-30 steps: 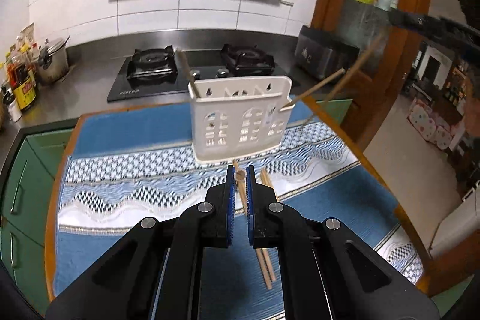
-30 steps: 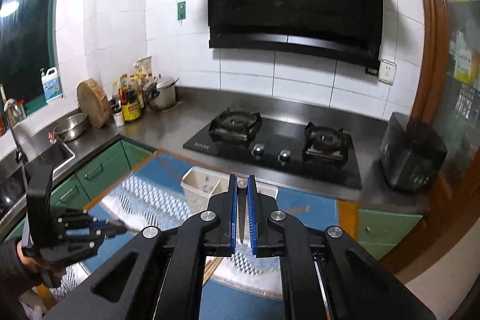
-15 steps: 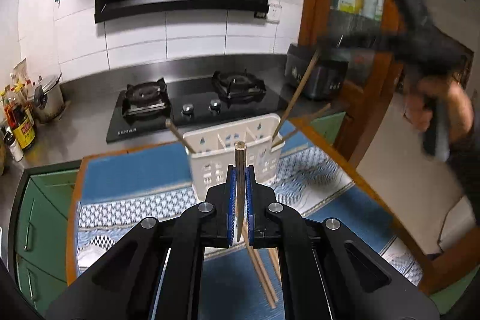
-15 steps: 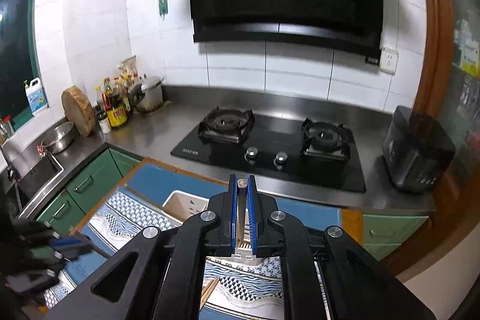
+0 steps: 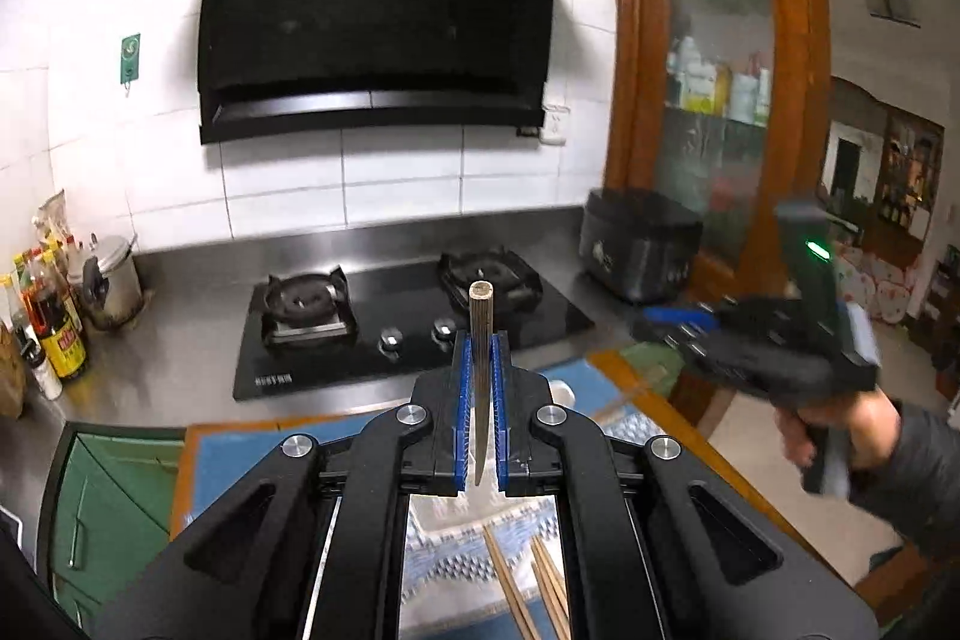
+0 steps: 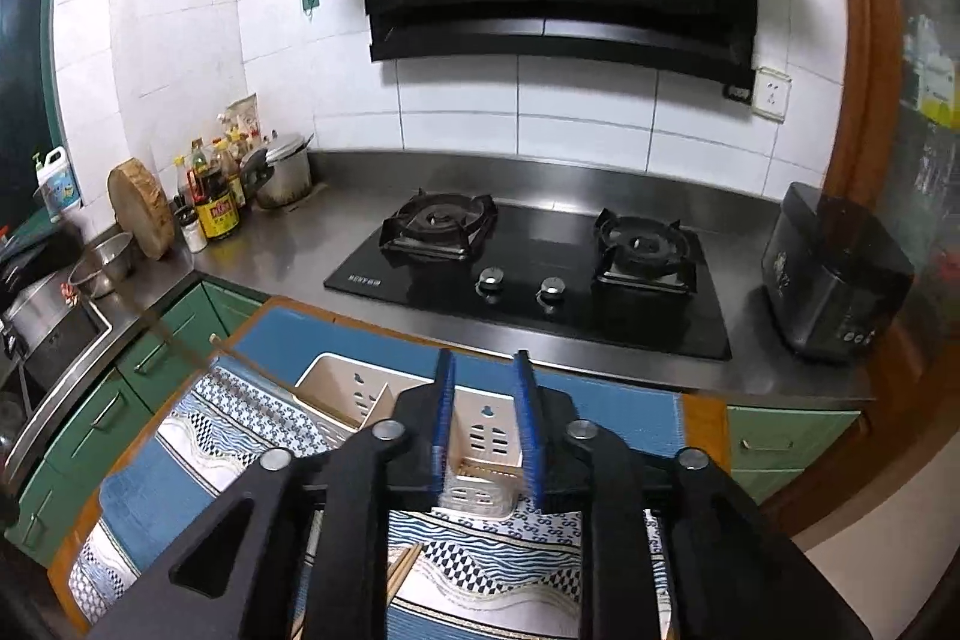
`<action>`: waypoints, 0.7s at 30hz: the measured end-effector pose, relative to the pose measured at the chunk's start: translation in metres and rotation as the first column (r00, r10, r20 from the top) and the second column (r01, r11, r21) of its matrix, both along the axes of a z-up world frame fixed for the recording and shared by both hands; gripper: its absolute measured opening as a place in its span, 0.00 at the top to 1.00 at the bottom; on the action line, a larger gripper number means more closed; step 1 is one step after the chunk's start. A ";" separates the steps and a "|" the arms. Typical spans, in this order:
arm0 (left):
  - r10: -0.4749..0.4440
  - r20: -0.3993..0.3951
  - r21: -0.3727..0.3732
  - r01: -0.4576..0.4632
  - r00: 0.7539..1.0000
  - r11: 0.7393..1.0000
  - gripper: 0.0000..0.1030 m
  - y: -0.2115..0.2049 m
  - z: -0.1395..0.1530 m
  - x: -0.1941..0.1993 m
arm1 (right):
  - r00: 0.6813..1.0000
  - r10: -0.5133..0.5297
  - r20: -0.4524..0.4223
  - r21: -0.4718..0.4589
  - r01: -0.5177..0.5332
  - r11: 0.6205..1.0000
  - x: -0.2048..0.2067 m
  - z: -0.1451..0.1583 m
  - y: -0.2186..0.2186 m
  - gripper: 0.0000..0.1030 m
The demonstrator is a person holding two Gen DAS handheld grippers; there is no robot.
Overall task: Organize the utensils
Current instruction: 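Drop the left tool's chopstick into the holder while the right tool releases its own, then move both open tools back down to the remaining chopsticks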
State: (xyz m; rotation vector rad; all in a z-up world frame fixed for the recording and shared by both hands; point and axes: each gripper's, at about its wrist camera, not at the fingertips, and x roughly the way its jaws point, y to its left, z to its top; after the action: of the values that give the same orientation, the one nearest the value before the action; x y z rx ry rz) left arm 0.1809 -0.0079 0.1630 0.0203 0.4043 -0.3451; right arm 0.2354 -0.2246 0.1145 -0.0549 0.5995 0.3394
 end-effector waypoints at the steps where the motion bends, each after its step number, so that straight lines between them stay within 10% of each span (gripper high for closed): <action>1: 0.011 0.005 -0.001 -0.011 1.000 1.000 0.95 0.000 0.002 0.007 | 1.000 0.003 0.012 0.003 -0.003 1.000 -0.007 0.001 -0.002 0.79; 21: 0.018 -0.182 0.038 -0.012 0.983 0.999 0.95 0.001 -0.066 0.068 | 0.996 0.041 -0.073 0.014 -0.040 0.999 -0.100 -0.084 0.004 0.66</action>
State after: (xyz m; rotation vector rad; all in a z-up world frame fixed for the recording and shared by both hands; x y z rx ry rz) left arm 0.2489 -0.0069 0.0966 0.0219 0.5923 -0.3255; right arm 0.1357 -0.2202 0.0305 -0.0423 0.6695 0.3856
